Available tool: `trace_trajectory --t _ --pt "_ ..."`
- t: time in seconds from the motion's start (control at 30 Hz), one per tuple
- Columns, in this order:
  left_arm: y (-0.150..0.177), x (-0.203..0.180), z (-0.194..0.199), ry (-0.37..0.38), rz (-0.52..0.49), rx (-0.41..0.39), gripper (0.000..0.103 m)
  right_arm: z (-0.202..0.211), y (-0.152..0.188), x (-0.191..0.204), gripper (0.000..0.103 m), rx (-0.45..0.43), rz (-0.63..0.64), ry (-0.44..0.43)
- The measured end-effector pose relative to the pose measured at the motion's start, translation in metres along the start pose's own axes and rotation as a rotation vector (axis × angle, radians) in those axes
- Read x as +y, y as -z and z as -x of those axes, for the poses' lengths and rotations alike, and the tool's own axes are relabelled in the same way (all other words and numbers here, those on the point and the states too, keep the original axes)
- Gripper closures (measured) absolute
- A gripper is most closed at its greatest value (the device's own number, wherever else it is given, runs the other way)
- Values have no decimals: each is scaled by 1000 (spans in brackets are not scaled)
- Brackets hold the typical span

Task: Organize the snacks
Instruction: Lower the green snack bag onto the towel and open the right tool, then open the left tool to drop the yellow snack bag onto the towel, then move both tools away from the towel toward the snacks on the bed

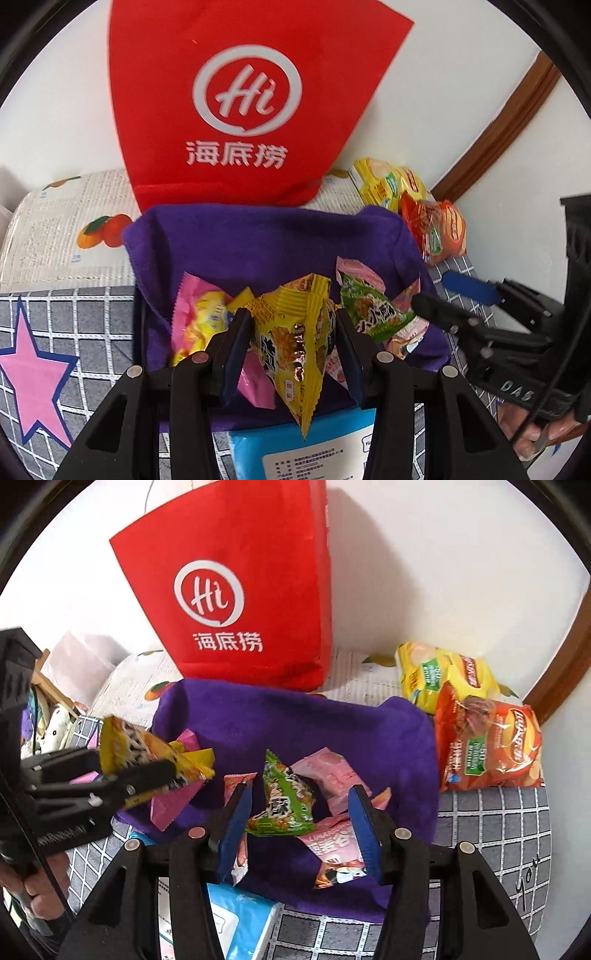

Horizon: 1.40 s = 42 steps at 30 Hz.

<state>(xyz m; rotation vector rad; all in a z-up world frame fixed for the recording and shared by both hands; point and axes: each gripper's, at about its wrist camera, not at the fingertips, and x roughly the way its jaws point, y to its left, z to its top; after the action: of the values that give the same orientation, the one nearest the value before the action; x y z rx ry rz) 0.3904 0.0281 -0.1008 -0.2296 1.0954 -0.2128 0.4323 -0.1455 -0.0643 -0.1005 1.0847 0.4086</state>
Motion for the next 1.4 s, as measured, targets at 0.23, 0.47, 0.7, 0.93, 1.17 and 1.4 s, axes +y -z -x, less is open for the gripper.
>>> trace_trajectory --t 0.23,0.47,0.7,0.93,1.17,1.4 --pt "4 -7 -12 2 -16 43 60 2 1 -8 49 -3 -24 7" --pt "3 -6 -14 -2 -8 63 60 2 1 -7 49 -5 -22 17" --pt "3 -4 -19 -2 -2 92 60 -3 2 -1 49 5 -3 30" --pt "3 -2 -12 13 0 79 59 -2 3 2 49 1 15 34" --pt "1 -1 0 24 -3 49 57 5 4 3 49 -20 12 41" --pt "0 -1 19 37 -12 -6 53 18 3 19 49 -68 18 62"
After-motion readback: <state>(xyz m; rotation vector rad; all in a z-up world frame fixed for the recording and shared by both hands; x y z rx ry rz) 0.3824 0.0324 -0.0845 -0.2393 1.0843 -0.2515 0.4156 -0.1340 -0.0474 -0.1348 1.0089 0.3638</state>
